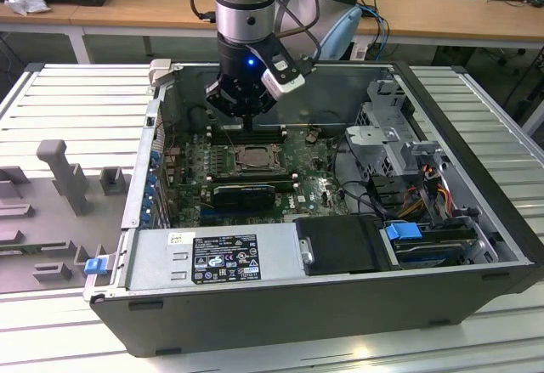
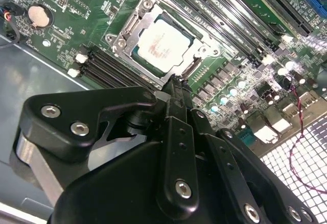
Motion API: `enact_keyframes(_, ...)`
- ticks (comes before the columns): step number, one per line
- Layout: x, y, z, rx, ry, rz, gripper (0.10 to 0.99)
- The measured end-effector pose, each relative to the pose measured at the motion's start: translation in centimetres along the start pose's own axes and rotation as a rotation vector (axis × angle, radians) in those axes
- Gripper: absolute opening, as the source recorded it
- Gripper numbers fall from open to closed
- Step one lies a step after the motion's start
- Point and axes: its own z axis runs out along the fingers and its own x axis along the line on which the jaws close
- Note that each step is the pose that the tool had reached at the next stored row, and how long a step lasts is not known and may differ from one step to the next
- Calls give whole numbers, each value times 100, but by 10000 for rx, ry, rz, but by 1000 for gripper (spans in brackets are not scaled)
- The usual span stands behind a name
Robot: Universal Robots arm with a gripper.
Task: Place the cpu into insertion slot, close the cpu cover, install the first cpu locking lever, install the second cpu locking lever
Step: 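Install the first cpu locking lever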
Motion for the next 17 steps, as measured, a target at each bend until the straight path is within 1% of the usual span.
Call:
enact_keyframes(2,12,1,-1,0,0,0,106)
enact_keyframes(5,52,6,-3,1,1,1,106)
enact_keyframes(6,93,11,-2,1,-3,34,106)
enact_keyframes(7,113,15,-1,3,-7,119,106)
enact_keyframes(10,142,17,4,15,-19,339,106)
enact_keyframes(15,227,28,1,16,-18,349,106)
enact_keyframes(16,264,33,0,15,-20,349,106)
enact_keyframes(17,284,36,-1,16,-19,349,106)
